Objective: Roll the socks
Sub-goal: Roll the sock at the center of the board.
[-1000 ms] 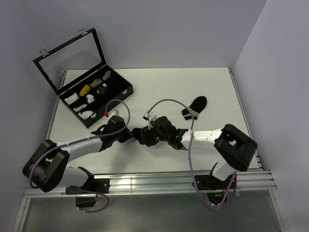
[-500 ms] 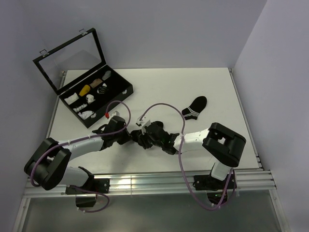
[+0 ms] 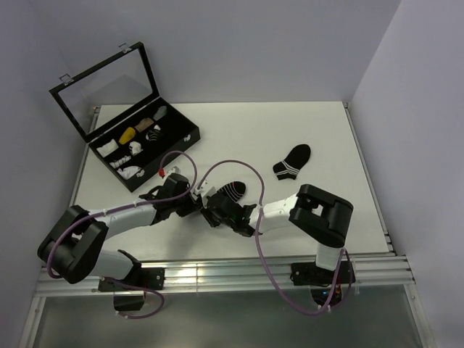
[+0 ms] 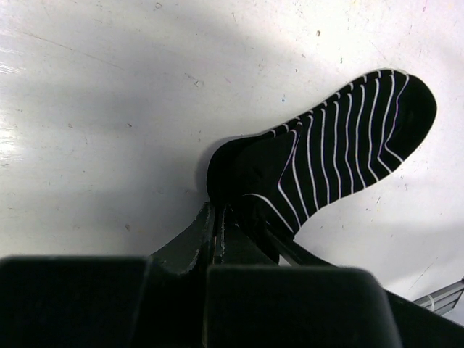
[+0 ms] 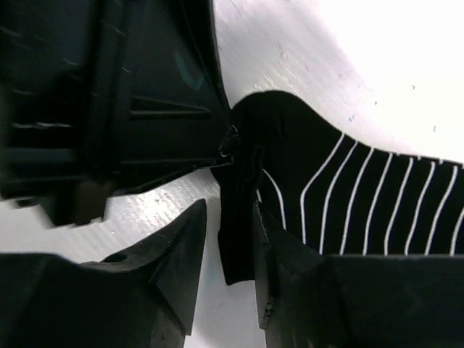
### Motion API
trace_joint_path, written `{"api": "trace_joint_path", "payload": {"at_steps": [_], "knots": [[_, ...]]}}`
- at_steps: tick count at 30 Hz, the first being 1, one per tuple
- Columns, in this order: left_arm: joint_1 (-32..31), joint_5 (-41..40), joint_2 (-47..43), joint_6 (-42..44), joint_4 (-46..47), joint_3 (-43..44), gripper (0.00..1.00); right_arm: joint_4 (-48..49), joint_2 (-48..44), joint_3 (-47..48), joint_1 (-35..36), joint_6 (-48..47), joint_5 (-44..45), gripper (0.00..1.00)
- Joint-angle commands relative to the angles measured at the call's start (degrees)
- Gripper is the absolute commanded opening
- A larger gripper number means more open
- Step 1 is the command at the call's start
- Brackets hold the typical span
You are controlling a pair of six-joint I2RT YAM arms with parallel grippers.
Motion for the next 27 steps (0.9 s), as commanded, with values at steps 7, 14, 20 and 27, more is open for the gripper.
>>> {"api": "trace_joint_path", "payload": {"at_steps": [7, 14, 20, 27], "knots": [[0.07, 0.20, -0.58, -0.94, -0.71, 1.71, 0.00, 0.88, 0.14, 0.12, 0.50, 1.19, 4.09, 0.00], [0.07, -1.64, -6.63, -3.40, 3.32, -2.76, 0.37, -0.09, -2.50, -1.02, -5.46, 8.03, -12.50, 0.00], [0.07, -4.29, -15.16, -4.20, 5.79, -8.38, 0.65, 5.43, -2.68, -3.48, -13.63, 16.02, -30.43, 0.00], [0.07, -1.83, -16.15, -2.71, 10.89, -11.12, 0.69, 15.11, 2.76, -5.68, -21.63, 27.37, -45.12, 0.00]]}}
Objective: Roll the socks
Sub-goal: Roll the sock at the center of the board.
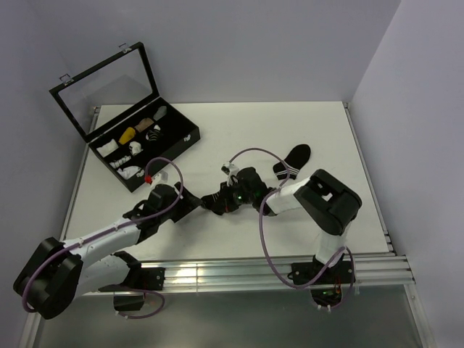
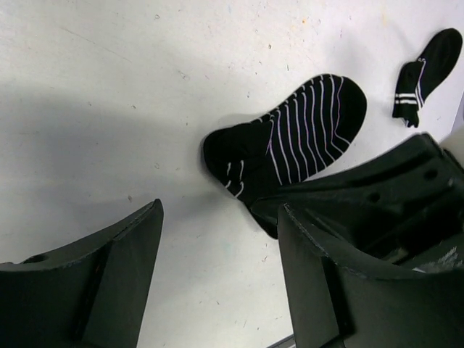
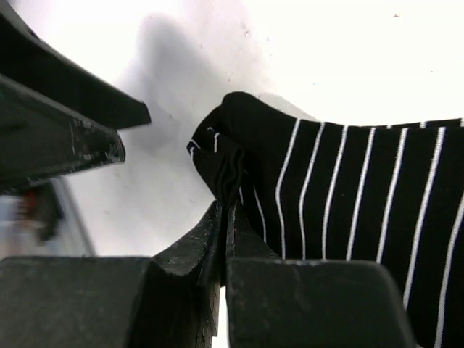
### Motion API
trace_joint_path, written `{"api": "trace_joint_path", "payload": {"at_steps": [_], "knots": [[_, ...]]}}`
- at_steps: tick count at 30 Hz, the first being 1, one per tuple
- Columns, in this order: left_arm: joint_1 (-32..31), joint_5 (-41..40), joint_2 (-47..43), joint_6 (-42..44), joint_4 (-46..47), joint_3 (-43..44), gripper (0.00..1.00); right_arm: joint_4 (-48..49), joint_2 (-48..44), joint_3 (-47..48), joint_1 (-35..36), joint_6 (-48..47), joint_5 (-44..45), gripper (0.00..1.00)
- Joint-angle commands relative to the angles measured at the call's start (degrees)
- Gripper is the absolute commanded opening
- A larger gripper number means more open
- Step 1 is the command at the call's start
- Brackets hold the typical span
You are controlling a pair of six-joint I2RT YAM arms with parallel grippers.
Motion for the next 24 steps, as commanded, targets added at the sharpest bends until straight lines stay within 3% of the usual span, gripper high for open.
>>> {"api": "trace_joint_path", "payload": {"at_steps": [1, 5, 16, 24], "knots": [[0.04, 0.91, 1.32, 1.10, 4.89, -0.24, 0.69, 10.06, 4.14, -0.83, -3.09, 8.76, -11.14, 0.00], [0.04, 3.10, 4.75, 2.51, 7.00, 0.47, 0.69, 14.74, 8.63, -0.66, -6.25, 16.22, -16.51, 0.00], [0.13, 5.39, 12.57, 2.95, 9.81, 1.52, 0.65, 7.63, 12.59, 1.89, -8.01, 17.29, -17.92, 0.00], [0.04, 5.39, 16.88, 3.65, 9.81, 3.37, 0.56, 7.71, 13.21, 2.33, -8.98, 18.09, -18.97, 0.00]]}}
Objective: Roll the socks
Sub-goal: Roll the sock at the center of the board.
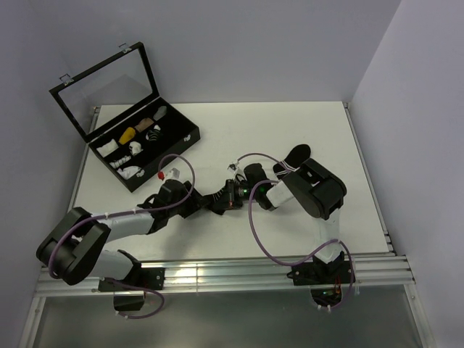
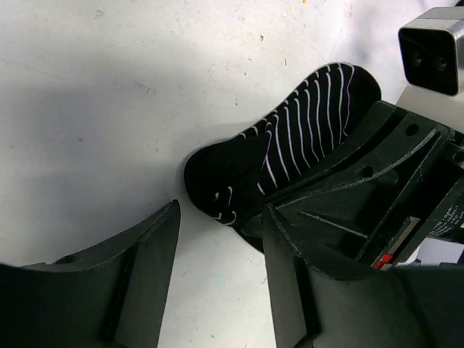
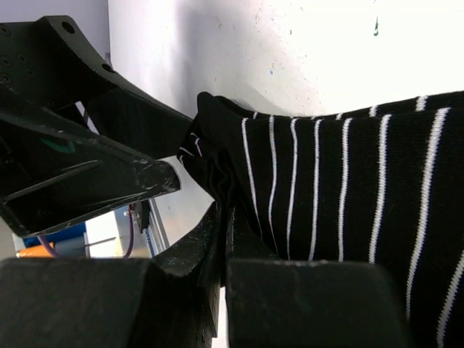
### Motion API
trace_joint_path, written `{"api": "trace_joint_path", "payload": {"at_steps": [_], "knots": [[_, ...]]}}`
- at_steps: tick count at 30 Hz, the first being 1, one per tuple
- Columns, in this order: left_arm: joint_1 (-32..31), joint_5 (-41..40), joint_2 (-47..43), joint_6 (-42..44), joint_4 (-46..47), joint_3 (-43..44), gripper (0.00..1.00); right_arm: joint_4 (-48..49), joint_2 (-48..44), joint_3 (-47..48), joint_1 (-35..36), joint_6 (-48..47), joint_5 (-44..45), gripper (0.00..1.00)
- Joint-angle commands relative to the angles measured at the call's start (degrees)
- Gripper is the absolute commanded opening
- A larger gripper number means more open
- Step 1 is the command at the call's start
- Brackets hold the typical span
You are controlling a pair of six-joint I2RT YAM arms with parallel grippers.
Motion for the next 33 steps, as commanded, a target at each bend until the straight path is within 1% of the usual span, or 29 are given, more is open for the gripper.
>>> {"api": "trace_joint_path", "payload": {"at_steps": [1, 7, 8, 10, 11, 13, 14, 15, 16, 18, 19, 21, 22, 23, 29, 33], "knots": [[0.04, 0.19, 2.48, 2.10, -1.53, 1.05, 0.55, -2.30, 1.63, 0.63, -0.55, -0.14, -0.39, 0.00], [0.04, 0.10, 5.38, 1.84, -1.53, 1.84, 0.47, -2.82, 1.98, 1.33, -0.72, -0.49, -1.71, 0.00], [0.04, -0.16, 5.65, 1.75, -1.88, 1.93, 0.43, -3.00, 2.15, 1.50, -0.72, -0.67, -1.80, 0.01], [0.04, -0.16, 6.00, 1.57, -2.06, 2.19, 0.37, -3.00, 2.33, 1.68, -0.72, -0.93, -1.80, 0.01], [0.04, -0.16, 6.00, 1.57, -2.23, 2.20, 0.30, -3.26, 2.42, 1.94, -0.72, -1.19, -1.80, 0.02], [0.04, -0.16, 6.17, 1.75, -2.67, 2.72, 0.21, -3.01, 2.33, 1.77, -0.72, -1.55, -1.89, 0.03], [0.04, -0.16, 6.26, 1.92, -3.28, 2.98, 0.12, -3.00, 2.24, 1.77, -0.72, -1.72, -1.80, 0.04], [0.13, -1.90, 6.44, 2.10, -3.64, 3.60, 0.05, -3.96, 1.72, 1.77, -0.63, -2.68, -1.37, 0.04], [0.04, -2.01, 6.53, 2.10, -3.90, 3.78, 0.00, -4.58, 1.45, 1.86, -0.63, -3.30, -1.01, 0.06], [0.04, -2.18, 6.62, 2.36, -4.95, 4.65, 0.00, -5.46, 0.58, 1.77, -0.72, -4.88, -0.66, 0.10], [0.04, -2.36, 6.53, 2.36, -5.22, 4.83, 0.00, -6.33, -0.47, 1.33, -0.72, -5.32, -0.40, 0.14], [0.04, -2.45, 5.83, 2.45, -6.36, 5.36, 0.00, -8.52, -1.53, 1.07, -0.72, -7.16, 0.13, 0.18], [0.04, -2.80, 5.56, 2.45, -7.06, 5.53, 0.00, -9.41, -2.67, 0.54, -0.63, -7.87, 0.65, 0.21], [0.04, -3.06, 5.21, 2.63, -7.50, 5.71, 0.00, -10.37, -3.20, 0.10, -0.72, -8.57, 2.14, 0.22], [0.04, -4.47, 3.63, 3.59, -12.07, 7.99, 0.00, -14.42, -7.15, -3.15, -1.07, -12.79, 5.75, 0.24], [0.04, -3.33, 5.20, 3.77, -12.96, 9.84, 0.00, -17.32, -8.48, -3.76, -1.07, -14.82, 7.68, 0.24]]}}
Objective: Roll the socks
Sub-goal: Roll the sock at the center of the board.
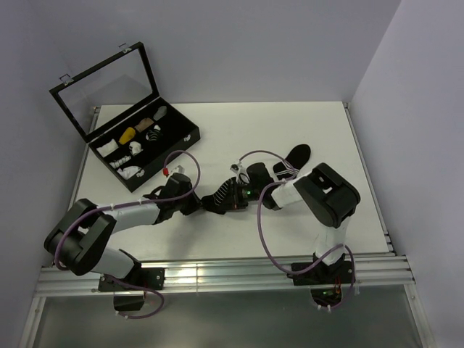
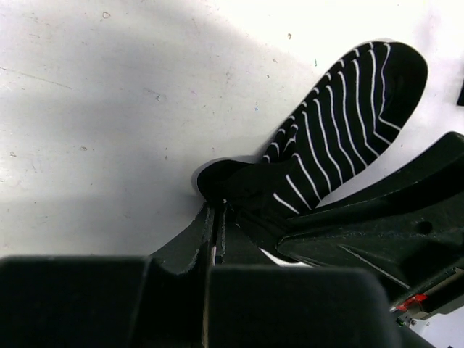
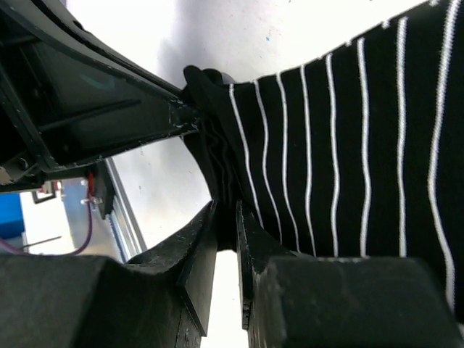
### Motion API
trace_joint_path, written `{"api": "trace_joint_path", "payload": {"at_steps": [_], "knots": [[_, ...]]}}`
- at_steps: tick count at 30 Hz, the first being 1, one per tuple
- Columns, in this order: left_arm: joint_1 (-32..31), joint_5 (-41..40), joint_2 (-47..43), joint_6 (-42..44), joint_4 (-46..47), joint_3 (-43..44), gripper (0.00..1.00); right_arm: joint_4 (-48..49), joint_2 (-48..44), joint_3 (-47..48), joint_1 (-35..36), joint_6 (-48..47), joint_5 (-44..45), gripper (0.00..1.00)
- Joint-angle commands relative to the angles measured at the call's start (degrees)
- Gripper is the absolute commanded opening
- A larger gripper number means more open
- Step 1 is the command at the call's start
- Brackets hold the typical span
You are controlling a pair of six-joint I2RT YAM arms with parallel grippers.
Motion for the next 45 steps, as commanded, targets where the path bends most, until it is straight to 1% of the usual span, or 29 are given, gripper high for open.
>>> {"api": "trace_joint_path", "payload": {"at_steps": [1, 4, 5, 6, 9, 10, 13, 14, 17, 18, 20, 21, 24, 28, 30, 34, 39, 45], "knots": [[0.11, -2.47, 0.55, 1.85, -3.80, 2.61, 0.00, -7.08, -1.62, -2.08, -0.68, -4.39, 4.72, 0.24], [0.11, -1.59, 1.26, 1.58, -4.76, 3.57, 0.00, -8.57, -4.16, -2.52, -0.68, -5.18, 4.81, 0.22], [0.11, -1.33, 1.35, 1.41, -5.12, 4.01, 0.00, -8.66, -5.65, -2.96, -0.59, -5.27, 5.24, 0.22], [0.11, -0.81, 1.26, 1.32, -5.38, 4.10, 0.00, -9.18, -9.06, -3.92, -0.42, -6.06, 6.03, 0.22], [0.11, -0.98, 0.91, 1.32, -7.04, 4.54, 0.00, -13.64, -15.49, -4.37, 1.25, -9.82, 13.66, 0.28], [0.11, -1.07, 0.82, 1.32, -7.66, 4.72, 0.00, -14.71, -19.42, -4.46, 1.95, -10.89, 18.38, 0.32], [0.11, -1.42, 0.73, 1.49, -9.51, 5.59, 0.00, -18.14, -24.80, -3.85, 6.16, -14.49, 26.14, 0.39], [0.11, -1.42, 0.65, 1.41, -10.04, 6.12, 0.00, -18.59, -25.78, -3.67, 8.96, -15.46, 31.12, 0.40], [0.11, -1.68, 0.38, 1.06, -12.15, 7.09, 0.00, -18.24, -27.63, -2.88, 13.72, -19.41, 38.79, 0.41], [0.11, -1.68, 0.21, 0.79, -12.41, 7.18, 0.00, -16.67, -27.72, -3.05, 16.43, -20.81, 40.39, 0.40], [0.11, -1.77, 0.20, 0.53, -13.56, 7.70, 0.00, -14.73, -27.37, -3.31, 18.73, -22.14, 43.46, 0.41], [0.11, -1.77, 0.38, 0.09, -13.99, 7.79, 0.00, -13.16, -26.94, -3.40, 20.75, -23.63, 46.44, 0.40], [0.20, -1.16, 1.17, 0.00, -14.79, 8.58, 0.00, -10.34, -24.83, -3.14, 22.87, -25.74, 49.88, 0.39], [0.11, -0.72, 2.58, 0.61, -16.37, 10.34, 0.00, -8.66, -21.49, -1.91, 26.12, -27.77, 51.64, 0.36], [0.20, -0.37, 2.58, 0.62, -16.99, 10.87, 0.00, -8.31, -19.13, -0.77, 27.09, -28.91, 52.44, 0.34], [0.11, -0.19, 2.49, 0.61, -17.51, 11.04, 0.00, -6.11, -16.48, -0.42, 29.37, -30.58, 55.77, 0.34], [0.11, -0.19, 2.75, 1.14, -18.57, 11.57, 0.00, -4.97, -13.66, 0.73, 30.43, -32.25, 59.21, 0.34], [0.11, -0.19, 2.32, 1.32, -19.09, 12.10, 0.00, -5.49, -10.50, 2.66, 30.52, -33.40, 59.74, 0.36]]}}
